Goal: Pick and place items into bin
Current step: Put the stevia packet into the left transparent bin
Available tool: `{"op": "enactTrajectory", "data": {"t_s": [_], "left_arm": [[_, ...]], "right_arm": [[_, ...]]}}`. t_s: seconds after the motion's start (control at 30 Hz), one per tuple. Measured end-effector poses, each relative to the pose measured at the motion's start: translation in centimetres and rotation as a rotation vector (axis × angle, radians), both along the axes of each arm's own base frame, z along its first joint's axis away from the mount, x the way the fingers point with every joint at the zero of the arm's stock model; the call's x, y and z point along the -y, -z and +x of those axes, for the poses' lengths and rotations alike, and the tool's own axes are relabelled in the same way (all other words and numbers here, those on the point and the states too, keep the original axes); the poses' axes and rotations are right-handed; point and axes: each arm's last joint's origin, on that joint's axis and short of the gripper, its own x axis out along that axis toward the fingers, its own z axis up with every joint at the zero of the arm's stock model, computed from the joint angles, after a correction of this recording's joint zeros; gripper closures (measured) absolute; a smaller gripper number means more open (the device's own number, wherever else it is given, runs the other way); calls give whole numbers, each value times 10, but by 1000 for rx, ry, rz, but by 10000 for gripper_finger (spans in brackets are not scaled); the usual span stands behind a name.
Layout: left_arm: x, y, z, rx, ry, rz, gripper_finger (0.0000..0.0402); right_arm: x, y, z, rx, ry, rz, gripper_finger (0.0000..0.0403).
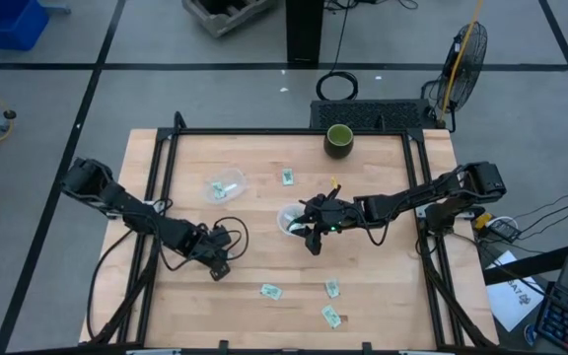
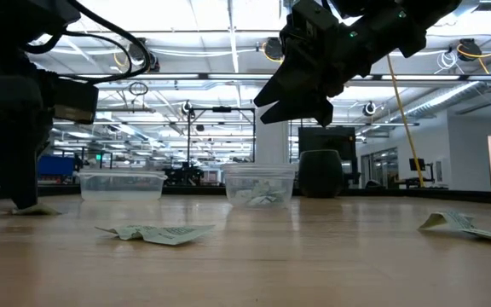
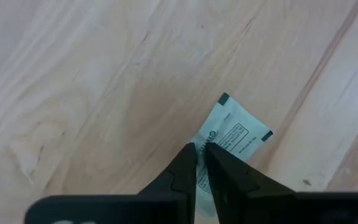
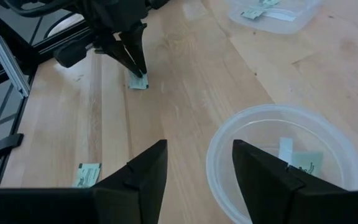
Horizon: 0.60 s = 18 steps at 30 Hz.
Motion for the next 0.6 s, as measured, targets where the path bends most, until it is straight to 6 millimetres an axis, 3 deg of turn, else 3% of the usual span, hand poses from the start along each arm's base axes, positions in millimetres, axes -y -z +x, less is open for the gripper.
{"op": "enactTrajectory", "data": {"t_s": [0.27,0.37,0.53,0.6], "left_arm": [[-1,-1,1,4,-5,-9,310],[-2,-1,1,2,-17,-11,327],[-2,-1,1,7,-2,2,389],[-3,-1,1,11,-3,10,393]], "right_arm": [[0,0,0,-1,-1,-2,232],[0,0,0,-1,-1,-2,232],[0,0,0,0,-1,-3,232],[0,0,0,0,-1,-3,232]]}}
